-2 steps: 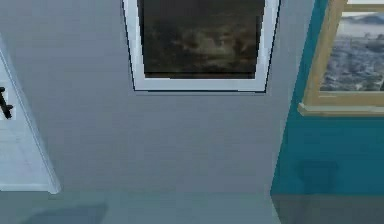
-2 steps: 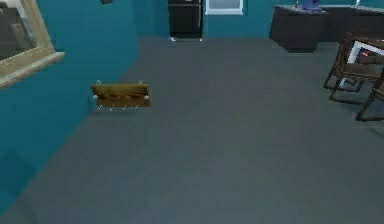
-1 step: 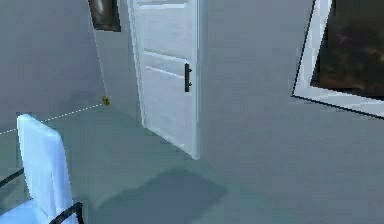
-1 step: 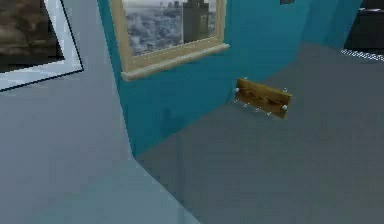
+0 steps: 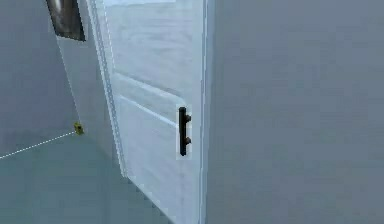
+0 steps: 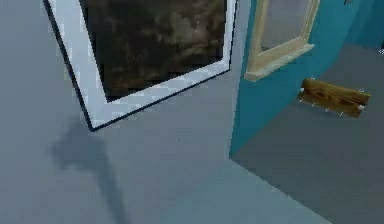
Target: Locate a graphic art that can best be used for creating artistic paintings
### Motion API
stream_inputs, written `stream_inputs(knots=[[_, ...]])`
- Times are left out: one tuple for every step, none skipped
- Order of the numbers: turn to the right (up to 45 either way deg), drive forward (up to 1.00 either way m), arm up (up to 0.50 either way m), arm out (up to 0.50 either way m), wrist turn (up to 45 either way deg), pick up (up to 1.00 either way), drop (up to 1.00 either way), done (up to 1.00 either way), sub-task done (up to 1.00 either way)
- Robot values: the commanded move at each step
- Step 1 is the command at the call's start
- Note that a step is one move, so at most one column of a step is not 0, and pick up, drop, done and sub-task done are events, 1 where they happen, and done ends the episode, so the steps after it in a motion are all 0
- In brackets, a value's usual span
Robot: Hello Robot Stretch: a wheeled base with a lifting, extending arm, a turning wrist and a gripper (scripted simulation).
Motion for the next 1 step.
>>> stream_inputs(knots=[[45.0,0.00,0.00,0.00,0.0,0.00,0.00,0.00,0.00]])
